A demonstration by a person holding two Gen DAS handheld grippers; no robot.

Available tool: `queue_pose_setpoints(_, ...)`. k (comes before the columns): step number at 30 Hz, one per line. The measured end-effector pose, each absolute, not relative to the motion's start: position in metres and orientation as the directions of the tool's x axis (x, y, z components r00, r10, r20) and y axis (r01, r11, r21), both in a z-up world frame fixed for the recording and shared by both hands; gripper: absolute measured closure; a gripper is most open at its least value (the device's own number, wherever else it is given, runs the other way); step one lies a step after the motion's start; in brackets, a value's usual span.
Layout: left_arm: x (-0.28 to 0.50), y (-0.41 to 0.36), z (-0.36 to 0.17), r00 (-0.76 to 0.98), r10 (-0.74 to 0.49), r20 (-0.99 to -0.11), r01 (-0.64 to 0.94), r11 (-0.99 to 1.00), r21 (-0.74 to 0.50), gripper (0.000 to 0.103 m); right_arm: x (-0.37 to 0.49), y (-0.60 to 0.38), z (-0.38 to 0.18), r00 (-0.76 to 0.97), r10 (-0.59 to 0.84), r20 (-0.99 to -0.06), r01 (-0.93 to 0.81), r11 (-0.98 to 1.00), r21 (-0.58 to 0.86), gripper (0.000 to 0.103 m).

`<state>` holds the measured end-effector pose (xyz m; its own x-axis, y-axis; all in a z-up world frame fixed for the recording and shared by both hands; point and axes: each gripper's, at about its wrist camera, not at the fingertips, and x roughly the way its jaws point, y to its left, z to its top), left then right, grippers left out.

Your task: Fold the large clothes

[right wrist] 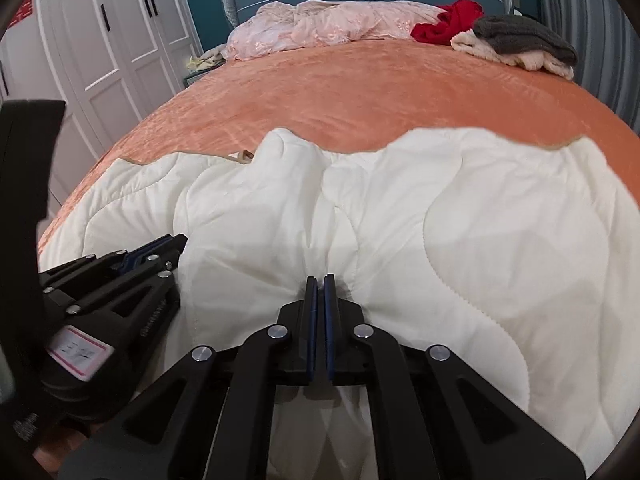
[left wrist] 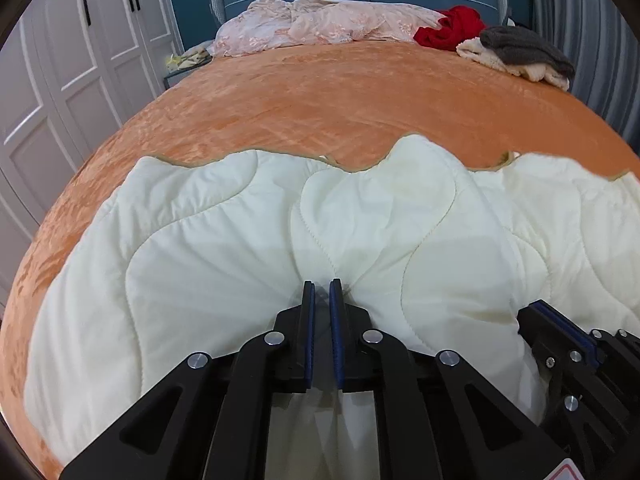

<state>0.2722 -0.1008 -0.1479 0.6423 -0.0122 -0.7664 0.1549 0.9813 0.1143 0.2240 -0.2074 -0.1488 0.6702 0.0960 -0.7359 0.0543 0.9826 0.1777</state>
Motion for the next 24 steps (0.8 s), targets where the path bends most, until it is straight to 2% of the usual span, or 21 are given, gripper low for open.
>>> queue_pose_setpoints(5,0.273,-0.107,-0.156,0.66,0.016,-0.751,0.153,0.976,0.156,0.1,0.226,-0.206,-0.156,0.678,0.09,-0.73,0.056,0.983,0.173,0.103)
queue_pose_setpoints(15,0.268,-0.105,-0.151,0.652,0.009,-0.758,0.156,0.977,0.146,0.098,0.225,-0.203,-0.154,0.663,0.078,-0.744,0.071,0.984,0.166,0.103)
queue_pose_setpoints(18,0.251,-0.087,-0.132,0.625,-0.051,-0.779,0.154,0.986,0.06,0.091,0.217,-0.202,-0.144,0.643,0.078,-0.762,0.091,0.98,0.176,0.103)
queue_pose_setpoints(22,0.214,-0.043,-0.112,0.579,-0.132,-0.804,0.102,0.991,-0.089,0.076,0.19,-0.195,-0.132,0.623,0.1,-0.776,0.083,0.978,0.192,0.101)
queue_pose_setpoints(24,0.194,-0.021,-0.11,0.565,-0.148,-0.812,0.072,0.989,-0.13,0.075,0.175,-0.188,-0.132,0.608,0.11,-0.786,0.076,0.978,0.196,0.101)
